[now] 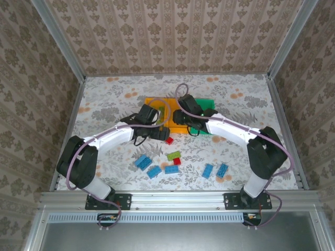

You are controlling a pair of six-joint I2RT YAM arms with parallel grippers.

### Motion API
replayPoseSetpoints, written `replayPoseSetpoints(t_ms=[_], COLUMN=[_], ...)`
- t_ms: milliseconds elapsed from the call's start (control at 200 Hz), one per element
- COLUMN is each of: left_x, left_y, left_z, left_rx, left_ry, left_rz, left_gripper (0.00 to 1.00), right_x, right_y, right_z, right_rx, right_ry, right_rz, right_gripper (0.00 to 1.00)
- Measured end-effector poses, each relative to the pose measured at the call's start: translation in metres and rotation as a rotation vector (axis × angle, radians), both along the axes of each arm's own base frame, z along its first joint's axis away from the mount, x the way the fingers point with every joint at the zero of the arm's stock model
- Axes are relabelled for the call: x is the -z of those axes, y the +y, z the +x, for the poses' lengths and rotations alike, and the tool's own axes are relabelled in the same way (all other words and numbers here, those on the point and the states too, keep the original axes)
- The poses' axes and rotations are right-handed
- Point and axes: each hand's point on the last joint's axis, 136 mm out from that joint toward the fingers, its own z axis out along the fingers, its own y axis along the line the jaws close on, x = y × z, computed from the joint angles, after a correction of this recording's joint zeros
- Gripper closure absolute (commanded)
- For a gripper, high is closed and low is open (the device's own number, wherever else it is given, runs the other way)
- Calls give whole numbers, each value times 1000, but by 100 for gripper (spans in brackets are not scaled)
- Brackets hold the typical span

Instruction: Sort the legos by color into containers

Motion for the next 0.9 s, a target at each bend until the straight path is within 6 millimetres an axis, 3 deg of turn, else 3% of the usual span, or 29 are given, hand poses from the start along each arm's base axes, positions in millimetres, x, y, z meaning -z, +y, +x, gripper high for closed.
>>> replayPoseSetpoints(t_ms=[225, 475, 705, 900], left_x=[9, 30, 40, 44], left_y=[-14, -33, -41, -52], left_z=[-16, -28, -23, -15], left_rx=[79, 174, 200, 219], left_ry=[2, 25, 37, 36], left_rz=[13, 51, 65, 66], left_gripper=[2, 4, 10, 15], right_x=[29, 29, 5, -27], right_y=[0, -1, -21, -67], right_z=[25, 28, 10, -6], right_rx=[25, 28, 43, 120], right_ry=[55, 57, 23, -36], right_rz=[-41, -47, -36, -19], right_gripper=[48, 35, 28, 26])
